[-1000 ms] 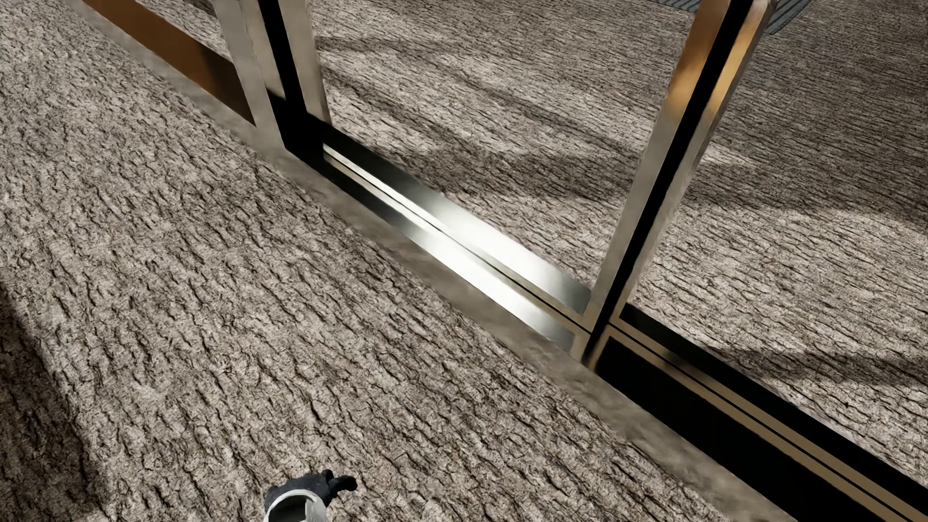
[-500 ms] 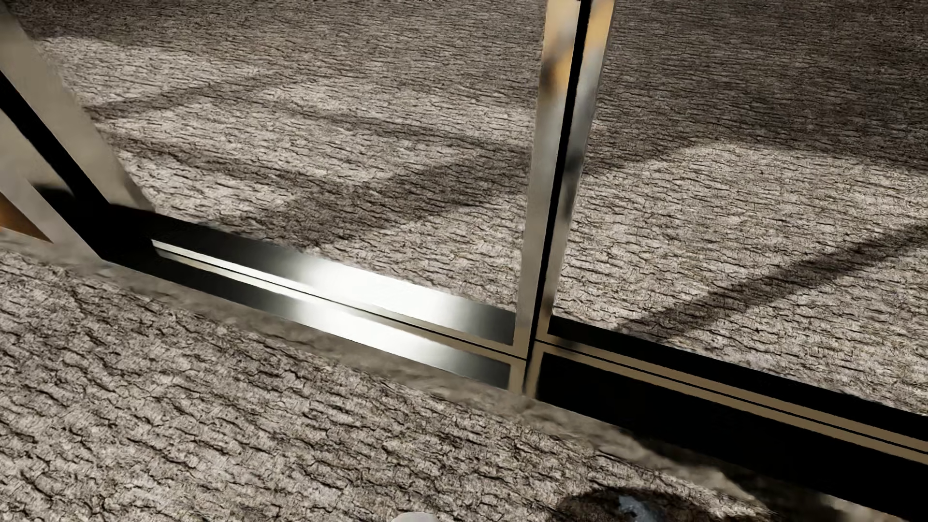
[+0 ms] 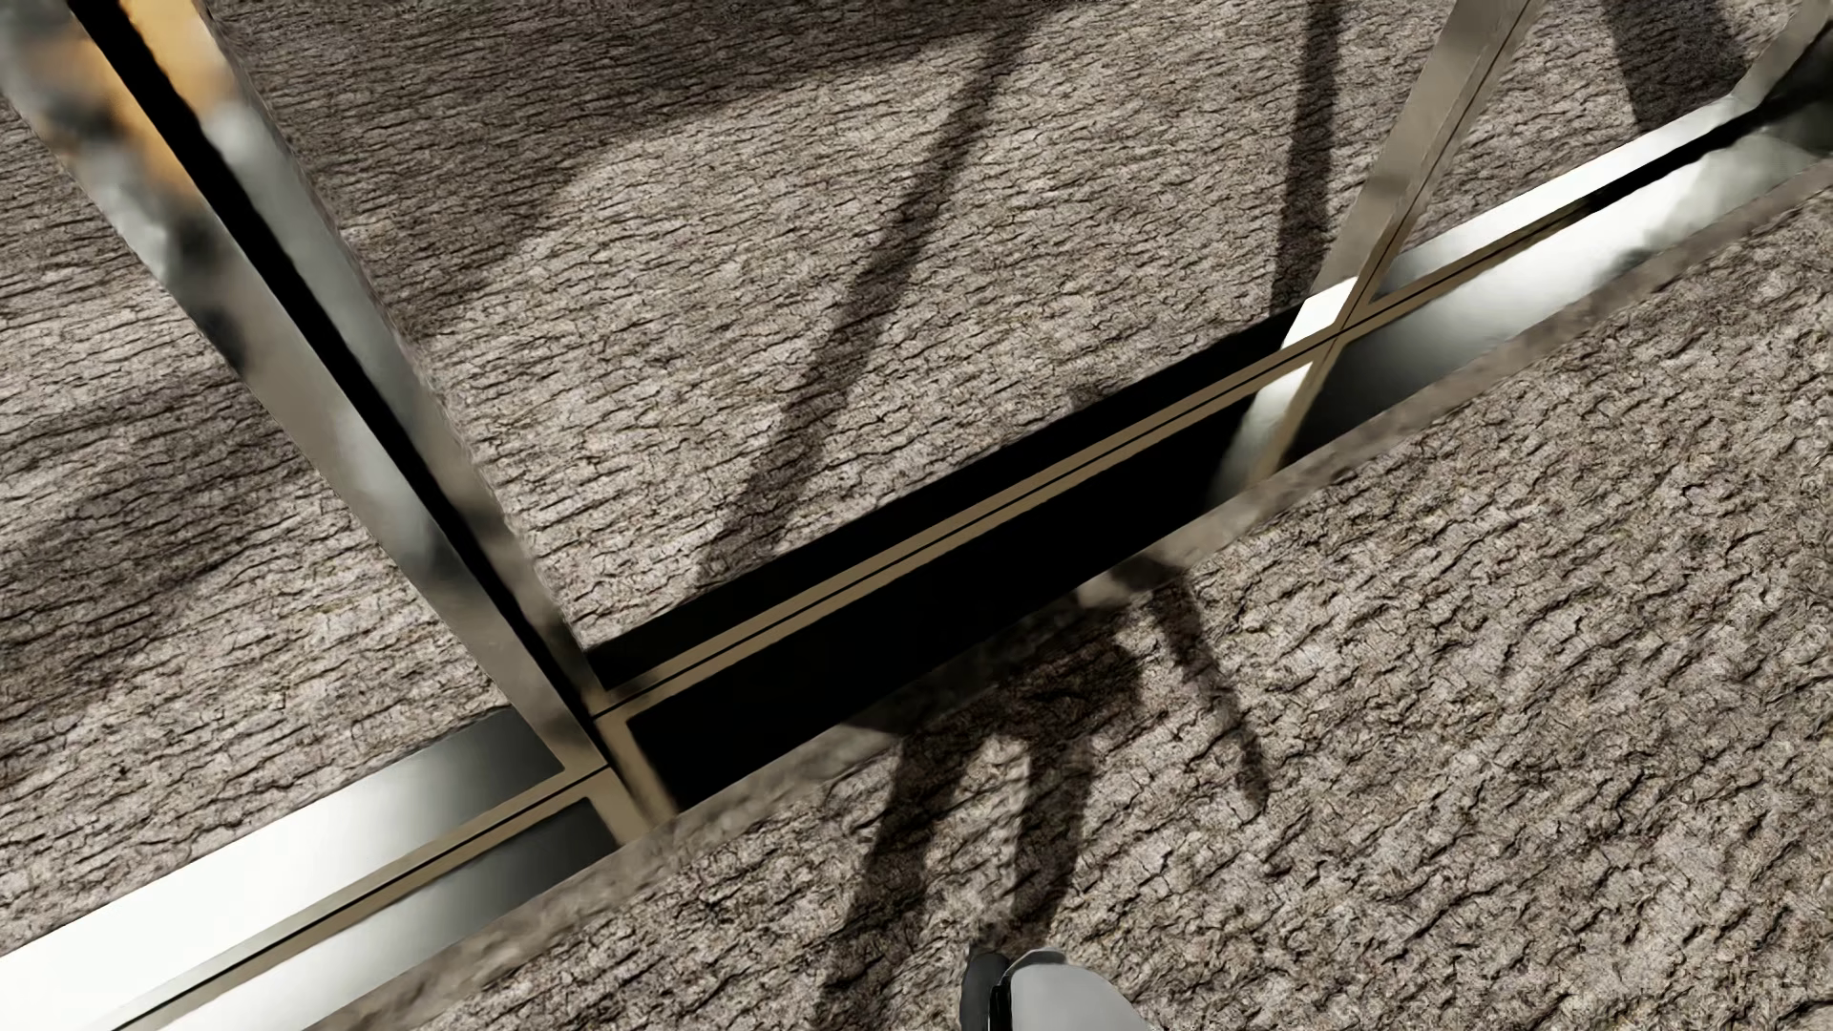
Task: Approach the table
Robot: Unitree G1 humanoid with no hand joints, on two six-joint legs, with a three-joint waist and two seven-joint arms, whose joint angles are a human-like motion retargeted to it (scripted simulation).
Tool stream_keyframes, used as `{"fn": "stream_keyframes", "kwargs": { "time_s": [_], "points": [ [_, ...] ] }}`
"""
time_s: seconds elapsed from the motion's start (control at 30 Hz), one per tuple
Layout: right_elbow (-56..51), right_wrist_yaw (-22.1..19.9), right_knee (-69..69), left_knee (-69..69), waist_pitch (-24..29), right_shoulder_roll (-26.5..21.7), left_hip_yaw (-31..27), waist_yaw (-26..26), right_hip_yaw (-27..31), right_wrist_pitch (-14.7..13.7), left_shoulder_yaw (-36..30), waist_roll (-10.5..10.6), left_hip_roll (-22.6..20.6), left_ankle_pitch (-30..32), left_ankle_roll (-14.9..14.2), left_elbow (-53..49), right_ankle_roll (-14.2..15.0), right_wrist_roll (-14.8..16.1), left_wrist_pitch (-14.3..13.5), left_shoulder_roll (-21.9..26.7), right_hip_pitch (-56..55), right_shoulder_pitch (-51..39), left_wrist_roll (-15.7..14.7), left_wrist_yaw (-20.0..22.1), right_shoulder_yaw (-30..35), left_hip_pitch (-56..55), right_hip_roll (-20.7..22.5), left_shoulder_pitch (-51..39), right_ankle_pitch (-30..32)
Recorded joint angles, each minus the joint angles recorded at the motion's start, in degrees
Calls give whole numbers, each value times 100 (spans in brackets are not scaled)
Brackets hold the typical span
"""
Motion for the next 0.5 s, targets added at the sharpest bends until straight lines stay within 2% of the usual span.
{"fn": "stream_keyframes", "kwargs": {
  "time_s": [0.03, 0.07, 0.1, 0.13, 0.17, 0.27, 0.33, 0.37, 0.4, 0.43, 0.47, 0.5],
  "points": [
    [298, -71, -751, -86, -27, -60, 131, -40, 152, 241, -357, 12, 41, -18, -18, -54, 0, -131, -242, 75, 162, 95, 277, 75, -143, 102, -157, -397, 76],
    [542, -95, -1465, -135, -41, -137, 284, -72, 254, 378, -723, 34, 79, -59, -37, -145, -59, -397, -511, 74, 311, 169, 477, 161, -128, 198, -350, -797, 114],
    [712, -35, -2009, -153, -40, -214, 475, -95, 204, 384, -996, 57, 111, -119, -59, -306, -139, -736, -722, -22, 392, 212, 533, 301, -2, 291, -590, -1151, 115],
    [785, 94, -2287, -137, -23, -259, 714, -108, -49, 289, -1169, 76, 144, -200, -90, -533, -211, -993, -818, -192, 362, 206, 482, 469, 88, 384, -852, -1427, 83],
    [760, 250, -2338, -100, 5, -258, 1003, -117, -448, 123, -1266, 90, 186, -298, -135, -825, -287, -1070, -830, -405, 248, 131, 340, 665, 59, 479, -1096, -1615, 28],
    [373, 608, -1824, 41, 119, -81, 2003, -174, -1664, -386, -1568, 126, 413, -613, -392, -1961, -673, -853, -688, -985, -134, -340, -384, 1512, -94, 833, -1559, -1795, -96],
    [-96, 465, -1189, 230, 183, 171, 2572, -247, -2435, -745, -1746, 146, 642, -754, -672, -2541, -858, -861, -709, -1190, -214, -544, -1162, 1844, 205, 1064, -1666, -1814, -341],
    [-351, 417, -920, 399, 197, 351, 2772, -292, -2760, -965, -1804, 160, 792, -741, -802, -2710, -886, -852, -742, -1206, -142, -558, -1572, 1846, 426, 1153, -1627, -1816, -460],
    [-574, 446, -770, 677, 206, 566, 2895, -340, -2972, -1162, -1855, 183, 982, -587, -865, -2818, -1021, -797, -729, -1151, -40, -533, -1904, 1790, 654, 1198, -1478, -1800, -416],
    [-717, 534, -673, 1160, 220, 783, 2936, -377, -3071, -1313, -1886, 222, 1230, -268, -871, -2872, -1321, -733, -655, -1027, 16, -500, -2095, 1723, 899, 1165, -1223, -1740, -291],
    [-745, 628, -441, 1886, 239, 976, 2887, -391, -3013, -1397, -1864, 286, 1563, 196, -870, -2858, -1564, -635, -505, -876, 10, -464, -2144, 1693, 1119, 1044, -906, -1601, -412],
    [-678, 684, -142, 2812, 260, 1132, 2668, -366, -2874, -1326, -1769, 372, 1942, 729, -847, -2747, -1626, -435, -307, -781, 32, -428, -2158, 1679, 1205, 834, -568, -1389, -712]
  ]
}}
